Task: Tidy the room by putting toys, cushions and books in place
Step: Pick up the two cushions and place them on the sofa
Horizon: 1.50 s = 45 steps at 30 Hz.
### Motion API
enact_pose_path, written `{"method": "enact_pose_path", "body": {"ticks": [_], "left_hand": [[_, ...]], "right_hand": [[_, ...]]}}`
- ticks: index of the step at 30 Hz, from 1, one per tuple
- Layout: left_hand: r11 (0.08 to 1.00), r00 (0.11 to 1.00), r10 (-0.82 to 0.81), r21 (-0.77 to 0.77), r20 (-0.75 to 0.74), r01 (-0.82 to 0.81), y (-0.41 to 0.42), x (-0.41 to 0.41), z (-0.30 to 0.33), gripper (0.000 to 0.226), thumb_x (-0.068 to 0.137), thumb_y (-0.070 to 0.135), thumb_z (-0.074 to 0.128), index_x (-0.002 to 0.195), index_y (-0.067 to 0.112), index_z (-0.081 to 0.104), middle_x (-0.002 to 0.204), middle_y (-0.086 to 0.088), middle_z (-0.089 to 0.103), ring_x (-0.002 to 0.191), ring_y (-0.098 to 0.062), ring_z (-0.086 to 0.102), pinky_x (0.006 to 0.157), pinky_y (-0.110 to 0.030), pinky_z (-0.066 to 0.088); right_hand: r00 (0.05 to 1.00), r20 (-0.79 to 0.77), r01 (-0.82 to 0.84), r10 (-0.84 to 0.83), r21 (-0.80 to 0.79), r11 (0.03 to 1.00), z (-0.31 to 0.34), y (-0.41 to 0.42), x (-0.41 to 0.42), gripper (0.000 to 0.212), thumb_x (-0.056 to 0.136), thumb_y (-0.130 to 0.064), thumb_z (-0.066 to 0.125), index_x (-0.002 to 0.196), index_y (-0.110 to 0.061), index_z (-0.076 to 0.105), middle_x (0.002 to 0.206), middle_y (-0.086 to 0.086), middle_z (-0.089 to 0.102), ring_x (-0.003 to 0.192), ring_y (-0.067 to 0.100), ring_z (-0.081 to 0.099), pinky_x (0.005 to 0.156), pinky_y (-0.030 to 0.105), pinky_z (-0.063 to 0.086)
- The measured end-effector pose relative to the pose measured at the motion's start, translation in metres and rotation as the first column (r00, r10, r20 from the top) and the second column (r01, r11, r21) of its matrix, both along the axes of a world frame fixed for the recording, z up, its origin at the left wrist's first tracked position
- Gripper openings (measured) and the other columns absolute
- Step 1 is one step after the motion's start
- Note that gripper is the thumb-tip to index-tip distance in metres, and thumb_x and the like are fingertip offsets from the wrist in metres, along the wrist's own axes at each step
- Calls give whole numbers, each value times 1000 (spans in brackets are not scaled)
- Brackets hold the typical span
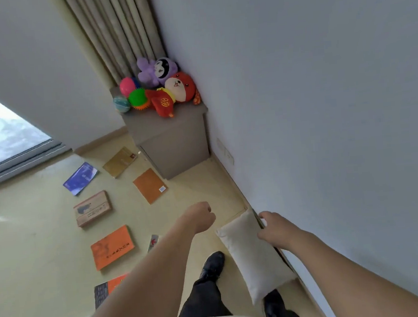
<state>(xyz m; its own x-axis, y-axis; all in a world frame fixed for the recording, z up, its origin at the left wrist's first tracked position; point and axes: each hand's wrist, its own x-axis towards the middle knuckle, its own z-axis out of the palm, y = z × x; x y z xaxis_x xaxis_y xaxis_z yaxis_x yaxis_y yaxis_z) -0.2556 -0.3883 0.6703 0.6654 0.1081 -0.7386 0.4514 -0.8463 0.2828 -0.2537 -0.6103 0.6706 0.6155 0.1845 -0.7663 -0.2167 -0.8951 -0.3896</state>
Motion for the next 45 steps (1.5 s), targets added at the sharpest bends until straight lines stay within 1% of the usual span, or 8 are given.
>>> {"method": "enact_pose_path", "body": {"ticks": [14,24,30,33,37,39,42,45], "left_hand": [[801,815,554,-156,-172,-578,-37,-85,-104,24,94,23,51,114,15,62,104,-4,62,90,-21,56,78,-30,44],[607,639,714,-202,-285,-769,-57,-42,-489,30,97,29,48,118,8,53,93,-1,54,85,-18,50,73,-30,40],[342,411,784,-229,-466,-911,-80,-43,-671,87,92,56,57,155,8,20,153,-9,37,136,-31,41,99,-39,39],[180,312,783,-284,-538,-942,-97,-49,-718,105,75,64,72,152,8,28,151,-4,43,134,-25,45,98,-32,38],[-29,202,832,-405,-516,-914,-119,-52,-716,48,77,46,80,114,25,58,108,9,67,94,-9,63,84,-26,44],[-66,155,878,-435,-453,-898,-114,-56,-692,57,71,46,84,115,25,53,106,9,67,92,-10,65,86,-30,50],[-57,159,910,-495,-383,-867,-86,-63,-619,90,48,61,89,124,28,55,114,5,71,97,-16,71,87,-39,58],[-74,132,933,-536,-336,-841,-51,-68,-516,77,60,53,88,123,27,51,113,6,70,97,-16,70,81,-35,57]], "right_hand": [[972,-152,-183,178,-16,983,-99,-21,24,61,88,-23,52,146,-14,35,140,8,47,120,27,51,98,38,46],[991,-132,25,-37,-91,996,-482,-1,75,63,92,-28,47,150,-15,26,146,7,40,114,27,56,87,35,49],[920,-107,348,-376,-215,913,-672,-28,52,81,90,-56,50,148,-4,28,148,13,39,132,34,42,109,40,35],[903,-62,404,-424,-212,890,-710,-36,48,95,82,-68,52,150,-8,23,149,13,35,133,33,39,111,44,33],[787,-225,572,-575,-84,816,-719,-48,56,122,51,-90,62,146,-18,36,139,1,51,122,28,52,107,47,38],[734,-326,631,-595,6,775,-690,-42,54,109,49,-90,63,137,-26,49,131,-3,60,116,22,58,106,46,40],[753,-386,611,-534,107,784,-592,-8,51,50,82,-73,51,116,-37,55,111,-11,65,101,9,60,97,35,44],[781,-394,589,-485,203,782,-501,24,46,76,68,-86,51,126,-38,55,121,-12,63,111,12,59,102,38,43]]}}
